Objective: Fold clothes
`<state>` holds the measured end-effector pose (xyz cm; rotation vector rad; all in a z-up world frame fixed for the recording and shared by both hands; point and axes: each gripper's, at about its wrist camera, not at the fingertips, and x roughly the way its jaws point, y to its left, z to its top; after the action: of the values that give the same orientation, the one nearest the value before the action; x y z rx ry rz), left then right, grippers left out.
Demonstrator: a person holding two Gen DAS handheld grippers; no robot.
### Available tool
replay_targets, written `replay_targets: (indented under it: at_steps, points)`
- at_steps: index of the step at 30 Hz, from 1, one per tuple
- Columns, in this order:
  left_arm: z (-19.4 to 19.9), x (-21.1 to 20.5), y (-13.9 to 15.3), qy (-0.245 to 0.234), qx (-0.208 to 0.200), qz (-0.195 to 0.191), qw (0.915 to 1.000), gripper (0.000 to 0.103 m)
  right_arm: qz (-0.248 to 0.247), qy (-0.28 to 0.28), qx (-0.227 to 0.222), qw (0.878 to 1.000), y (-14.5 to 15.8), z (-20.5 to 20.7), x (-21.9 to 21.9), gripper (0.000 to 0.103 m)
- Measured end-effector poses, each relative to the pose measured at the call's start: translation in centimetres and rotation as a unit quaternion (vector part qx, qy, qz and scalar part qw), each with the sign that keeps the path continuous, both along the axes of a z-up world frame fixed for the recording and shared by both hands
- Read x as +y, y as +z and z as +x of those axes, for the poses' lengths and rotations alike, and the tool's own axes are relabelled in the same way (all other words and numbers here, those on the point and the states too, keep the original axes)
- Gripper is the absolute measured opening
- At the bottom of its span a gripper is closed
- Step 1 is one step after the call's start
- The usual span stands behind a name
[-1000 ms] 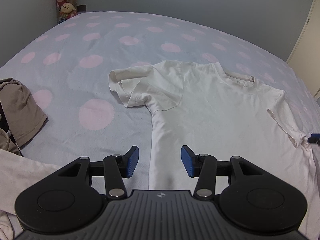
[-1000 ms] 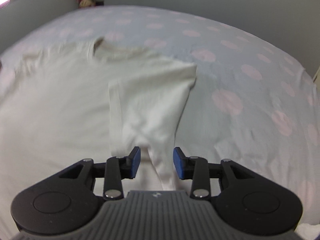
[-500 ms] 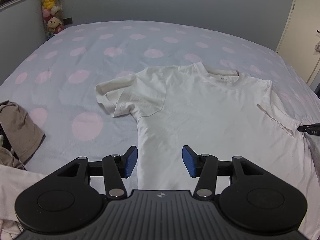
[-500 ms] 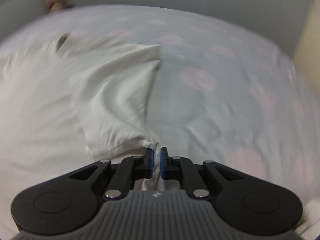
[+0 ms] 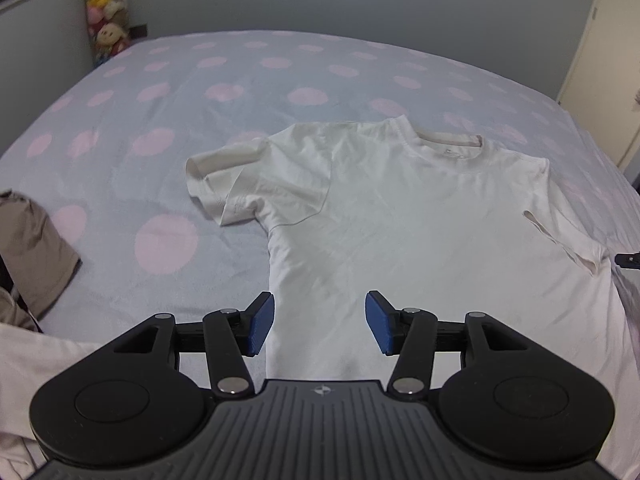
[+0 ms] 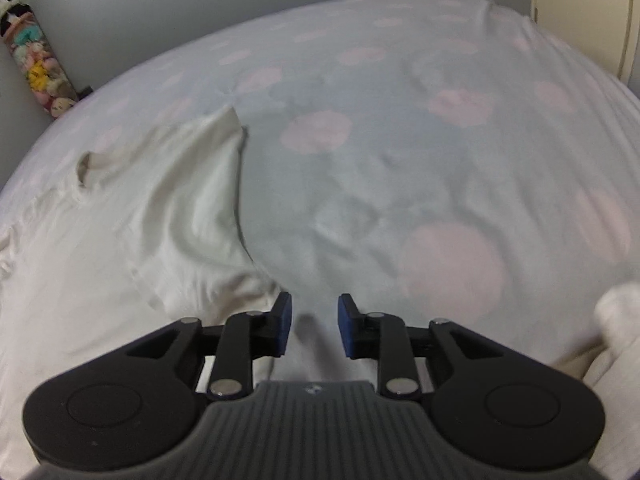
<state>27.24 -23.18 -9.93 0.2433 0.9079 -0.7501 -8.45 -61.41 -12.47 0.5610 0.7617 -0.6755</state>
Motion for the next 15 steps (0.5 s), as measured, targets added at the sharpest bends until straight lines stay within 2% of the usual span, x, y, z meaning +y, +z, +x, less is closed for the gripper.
replay_targets:
  at_steps: [3, 6, 8, 12, 14, 15]
  points:
    - [0.6, -0.3, -0.8, 0.004, 0.002, 0.009, 0.9999, 0.048, -0.017, 0.020, -0.014, 1.000, 1.0, 1.0, -0.4, 0.030]
    - [1.1, -0.6, -1.5, 0.007, 0.004, 0.019, 0.9998, 0.048, -0.029, 0.044, -0.018, 0.998, 1.3, 3.3, -0.8, 0.042]
    - [1.5, -0.8, -2.0, 0.010, 0.005, 0.026, 0.9996, 0.048, -0.034, 0.060, -0.019, 0.997, 1.2, 5.2, -1.0, 0.044]
    - [2.2, -1.3, -3.2, 0.011, 0.008, 0.039, 0.9991, 0.048, -0.050, 0.095, 0.005, 0.994, 0.1, 9.3, -0.9, 0.044]
    - [2.6, -1.5, -3.9, 0.009, 0.011, 0.044, 0.9989, 0.048, -0.062, 0.105, 0.014, 0.993, -0.7, 11.3, -1.2, 0.048]
    - [2.8, -1.7, -4.3, 0.009, 0.013, 0.046, 0.9988, 0.048, -0.068, 0.106, 0.017, 0.992, -1.0, 12.2, -1.4, 0.054]
